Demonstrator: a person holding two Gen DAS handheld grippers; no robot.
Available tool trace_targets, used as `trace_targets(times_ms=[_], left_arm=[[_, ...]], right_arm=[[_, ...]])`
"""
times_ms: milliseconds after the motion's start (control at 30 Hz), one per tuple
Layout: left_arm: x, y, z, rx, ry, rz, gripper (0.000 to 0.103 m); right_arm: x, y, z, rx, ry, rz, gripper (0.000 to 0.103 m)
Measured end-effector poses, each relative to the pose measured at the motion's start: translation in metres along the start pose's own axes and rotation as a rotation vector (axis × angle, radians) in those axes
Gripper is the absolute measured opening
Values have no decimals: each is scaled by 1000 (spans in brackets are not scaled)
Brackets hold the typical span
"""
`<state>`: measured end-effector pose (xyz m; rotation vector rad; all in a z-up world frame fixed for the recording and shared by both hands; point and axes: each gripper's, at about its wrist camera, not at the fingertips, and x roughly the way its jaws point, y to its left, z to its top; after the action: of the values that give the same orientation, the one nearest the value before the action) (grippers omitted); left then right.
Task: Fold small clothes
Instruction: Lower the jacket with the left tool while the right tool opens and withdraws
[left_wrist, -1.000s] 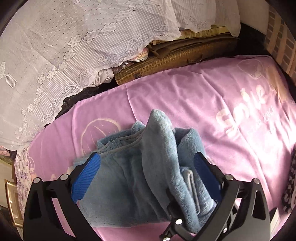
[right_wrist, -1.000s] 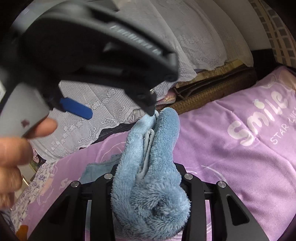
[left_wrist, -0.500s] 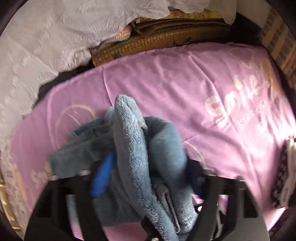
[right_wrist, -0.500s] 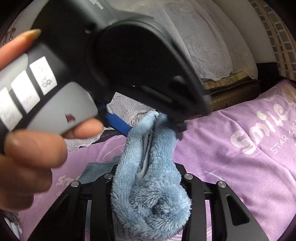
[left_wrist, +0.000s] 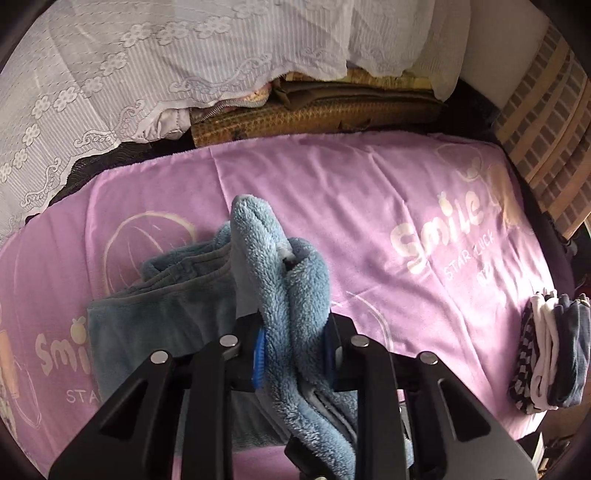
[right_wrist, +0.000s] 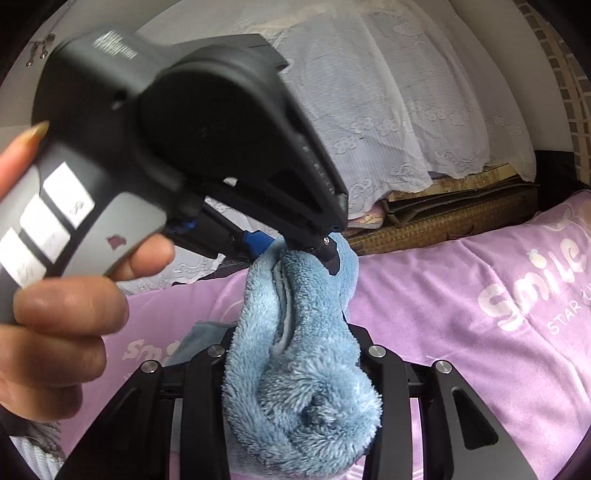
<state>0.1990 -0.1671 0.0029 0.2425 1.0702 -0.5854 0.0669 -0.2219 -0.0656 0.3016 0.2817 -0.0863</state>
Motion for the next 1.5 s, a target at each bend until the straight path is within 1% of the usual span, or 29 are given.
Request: trace_targets(times_ms=[100,233,333,500,600,700,767,900,967,1000,1067,1100,1133,1233,1300,1400,1467,1500], left_arm=[[-11,21,-7,-11,-34,-5,22],[-29,66,-16,-69,-72,-18,22],[-43,101,-27,-106,-102,-34,21],[-59,154,-49,-170,-138,-18,21],[-56,186,-64,-211,-134,-19,21],[-39,219,-84,-250,-109,-51,21],[-21,237,-97,-279,-82,-75,22],[19,266,-119,-342,-35,-139,22],[33,279,-129,-375,-46,-192,23],[37,286,-133,-392,-66,-230,25],[40,290,-137,-409,-90,-265,27],[41,292,-139,-411,-97,-274,28],[42,289,-140,-408,-101,-274,29],[42,288,-143,-402,-119,-266,36],[40,293,-146,-421,-128,-287,43],[31,300,-152,-441,-153,-319,43],[16,299,-156,-438,-183,-300,42],[8,298,-158,-427,-198,-283,40]], right_arm=[[6,19,3,-34,12,9,37],[16,54,8,-122,14,5,36],[25,88,8,-193,22,11,36],[38,147,1,-304,39,22,36],[53,178,-12,-378,67,12,36],[66,198,-32,-444,106,-1,36],[78,207,-49,-489,148,-11,36],[100,216,-79,-572,239,-32,37],[107,216,-85,-597,266,-40,37],[110,216,-84,-602,271,-42,38],[113,215,-83,-613,273,-48,39],[114,215,-84,-624,278,-56,40],[115,217,-85,-635,280,-58,43],[113,220,-86,-648,280,-48,48],[105,216,-81,-618,273,4,51],[75,207,-69,-571,239,94,52],[49,197,-62,-552,201,147,52],[35,191,-57,-544,174,173,51]])
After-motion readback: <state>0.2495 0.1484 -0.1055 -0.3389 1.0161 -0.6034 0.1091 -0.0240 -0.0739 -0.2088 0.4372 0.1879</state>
